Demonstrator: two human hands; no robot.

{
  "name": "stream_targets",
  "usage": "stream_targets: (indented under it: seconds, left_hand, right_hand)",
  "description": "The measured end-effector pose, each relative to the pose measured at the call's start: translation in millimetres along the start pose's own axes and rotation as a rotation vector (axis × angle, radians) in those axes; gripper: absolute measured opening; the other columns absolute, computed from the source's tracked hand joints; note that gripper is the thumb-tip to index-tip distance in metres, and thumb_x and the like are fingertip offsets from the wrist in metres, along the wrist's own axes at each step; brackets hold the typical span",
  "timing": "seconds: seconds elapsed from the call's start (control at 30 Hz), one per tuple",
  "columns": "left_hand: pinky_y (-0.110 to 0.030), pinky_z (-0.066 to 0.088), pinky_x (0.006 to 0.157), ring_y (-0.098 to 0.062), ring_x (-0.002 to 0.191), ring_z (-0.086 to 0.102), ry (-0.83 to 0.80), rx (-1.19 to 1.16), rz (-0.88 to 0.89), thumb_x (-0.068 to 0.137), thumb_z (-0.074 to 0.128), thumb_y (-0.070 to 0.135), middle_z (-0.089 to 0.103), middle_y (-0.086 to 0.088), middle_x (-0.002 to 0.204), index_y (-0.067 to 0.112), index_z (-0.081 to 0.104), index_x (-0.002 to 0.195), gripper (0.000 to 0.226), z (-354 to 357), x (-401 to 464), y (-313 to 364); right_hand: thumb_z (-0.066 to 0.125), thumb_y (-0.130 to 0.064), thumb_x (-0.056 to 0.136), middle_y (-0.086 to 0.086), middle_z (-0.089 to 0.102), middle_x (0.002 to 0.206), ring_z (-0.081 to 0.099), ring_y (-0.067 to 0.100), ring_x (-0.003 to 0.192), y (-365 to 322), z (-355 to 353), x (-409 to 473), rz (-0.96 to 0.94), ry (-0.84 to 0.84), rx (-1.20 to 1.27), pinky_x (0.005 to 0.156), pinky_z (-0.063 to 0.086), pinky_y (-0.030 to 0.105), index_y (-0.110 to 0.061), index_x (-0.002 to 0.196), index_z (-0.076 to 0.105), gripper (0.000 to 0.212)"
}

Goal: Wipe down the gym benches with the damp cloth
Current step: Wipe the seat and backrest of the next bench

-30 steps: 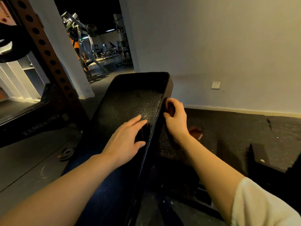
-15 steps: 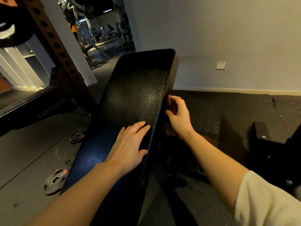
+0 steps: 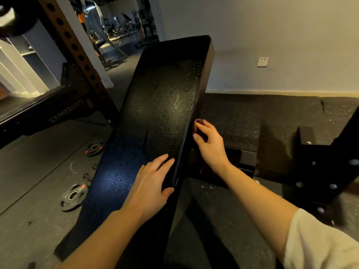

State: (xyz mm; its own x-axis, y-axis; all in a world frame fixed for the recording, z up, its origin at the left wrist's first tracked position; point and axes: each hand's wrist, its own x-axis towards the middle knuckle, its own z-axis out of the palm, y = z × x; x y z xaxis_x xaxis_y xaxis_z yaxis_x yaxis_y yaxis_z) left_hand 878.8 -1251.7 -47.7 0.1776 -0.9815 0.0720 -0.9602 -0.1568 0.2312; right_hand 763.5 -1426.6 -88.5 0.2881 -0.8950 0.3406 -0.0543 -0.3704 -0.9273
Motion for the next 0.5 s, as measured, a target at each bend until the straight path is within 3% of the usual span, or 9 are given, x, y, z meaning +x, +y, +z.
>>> stream_targets:
  seconds: [0.1, 0.17, 0.3, 0.4, 0.5]
  left_hand:
    - [-0.038, 0.016, 0.12, -0.007, 0.145, 0.012, 0.002, -0.037, -0.019, 0.09, 0.065, 0.03, 0.008, 0.016, 0.158, 0.032, 0.017, 0.152, 0.079, 9, -16, -1]
    - [-0.039, 0.016, 0.12, -0.005, 0.145, 0.008, 0.006, -0.06, -0.036, 0.09, 0.065, 0.031, 0.003, 0.018, 0.159, 0.033, 0.012, 0.153, 0.082, 18, -26, -1]
    - [-0.042, 0.018, 0.12, -0.007, 0.146, 0.004, 0.069, -0.083, -0.039, 0.089, 0.066, 0.028, 0.0, 0.014, 0.16, 0.03, 0.01, 0.153, 0.084, 40, -46, 1]
    - [-0.046, 0.019, 0.119, -0.007, 0.146, 0.004, 0.147, -0.099, -0.044, 0.09, 0.066, 0.027, 0.003, 0.012, 0.16, 0.029, 0.014, 0.152, 0.081, 57, -62, 0]
    - [-0.054, 0.028, 0.114, -0.013, 0.145, 0.014, 0.233, -0.107, -0.029, 0.085, 0.072, 0.023, 0.014, 0.004, 0.16, 0.024, 0.024, 0.152, 0.082, 77, -78, -7]
  right_hand:
    - [0.061, 0.001, 0.089, 0.003, 0.062, 0.128, 0.051, 0.007, 0.122, -2, 14, -20, -0.033, 0.106, 0.021, 0.109, 0.036, 0.023, -0.008, 0.122, 0.065, 0.035]
    - [0.065, 0.003, 0.084, 0.003, 0.067, 0.116, 0.058, 0.006, 0.113, 1, 23, -45, -0.09, 0.157, -0.001, 0.104, 0.041, 0.021, -0.008, 0.111, 0.071, 0.029]
    - [0.068, 0.008, 0.076, 0.0, 0.062, 0.099, 0.059, 0.005, 0.095, 14, 24, -85, -0.164, 0.066, -0.059, 0.087, 0.044, 0.011, -0.011, 0.093, 0.068, 0.026]
    - [0.068, 0.006, 0.073, 0.004, 0.052, 0.105, 0.053, 0.012, 0.094, 19, 21, -82, -0.083, 0.147, -0.147, 0.081, 0.04, 0.014, -0.01, 0.104, 0.056, 0.037]
    - [0.067, 0.005, 0.077, 0.007, 0.045, 0.118, 0.049, 0.012, 0.102, 10, 26, -68, -0.022, 0.233, -0.183, 0.087, 0.033, 0.004, -0.007, 0.116, 0.059, 0.041]
